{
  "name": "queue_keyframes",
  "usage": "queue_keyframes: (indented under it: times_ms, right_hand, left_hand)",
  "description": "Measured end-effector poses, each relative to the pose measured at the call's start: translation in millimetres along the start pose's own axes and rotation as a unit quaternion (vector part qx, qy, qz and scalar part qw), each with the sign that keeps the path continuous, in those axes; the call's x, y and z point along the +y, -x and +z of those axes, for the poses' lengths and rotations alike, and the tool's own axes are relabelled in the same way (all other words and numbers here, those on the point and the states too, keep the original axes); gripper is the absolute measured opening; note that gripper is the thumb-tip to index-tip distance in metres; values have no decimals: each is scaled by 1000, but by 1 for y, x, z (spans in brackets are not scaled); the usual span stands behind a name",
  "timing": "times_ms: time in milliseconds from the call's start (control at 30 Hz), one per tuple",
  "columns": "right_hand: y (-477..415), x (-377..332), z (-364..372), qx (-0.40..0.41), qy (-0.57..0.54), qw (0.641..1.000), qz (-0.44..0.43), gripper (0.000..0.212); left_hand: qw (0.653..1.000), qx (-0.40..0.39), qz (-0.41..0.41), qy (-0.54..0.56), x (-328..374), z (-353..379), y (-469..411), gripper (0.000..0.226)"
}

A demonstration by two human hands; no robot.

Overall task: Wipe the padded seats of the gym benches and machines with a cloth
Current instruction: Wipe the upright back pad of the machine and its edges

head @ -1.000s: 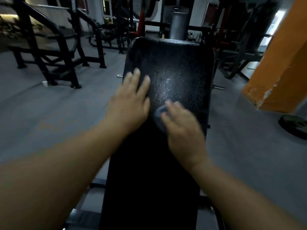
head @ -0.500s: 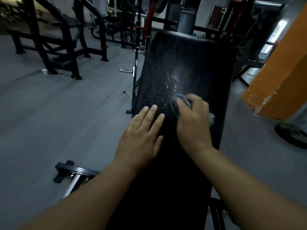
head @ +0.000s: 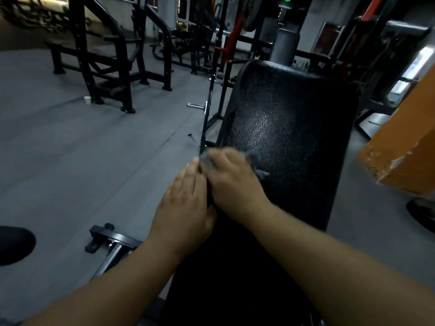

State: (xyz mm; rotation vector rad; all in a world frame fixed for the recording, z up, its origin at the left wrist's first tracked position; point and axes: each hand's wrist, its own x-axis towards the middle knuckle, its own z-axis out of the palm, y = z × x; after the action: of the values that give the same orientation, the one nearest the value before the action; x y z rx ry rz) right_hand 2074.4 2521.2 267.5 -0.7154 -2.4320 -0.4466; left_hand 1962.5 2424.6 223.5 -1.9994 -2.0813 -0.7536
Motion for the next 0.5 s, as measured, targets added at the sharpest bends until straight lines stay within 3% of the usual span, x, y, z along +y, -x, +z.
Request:
queue_keyframes:
  times_ms: [67, 133, 233, 300, 433, 500]
  right_hand:
    - [20, 15, -17, -41, -4, 995, -87, 29]
    - [-9, 55, -33, -24, 35, 995, -95, 25]
    - [-91, 88, -49, 71, 87, 988, 108, 26]
    - [-111, 67, -36, 55, 84, 977, 188, 32]
    - [-47, 42, -27, -65, 29, 995, -73, 36]
    - [-59, 75, -50, -54, 43, 991, -112, 35]
  left_hand:
    - [1000, -21, 11, 8, -3, 0, 4, 68]
    - [999, -33, 19, 9, -3, 0, 9, 70]
    - [1000, -14, 12, 7, -1, -5, 5, 71]
    - [1000, -9, 8, 7, -3, -4, -3, 72]
    - [1000, -13, -5, 7, -3, -3, -13, 72]
    - [1000, -11, -7, 7, -3, -3, -15, 71]
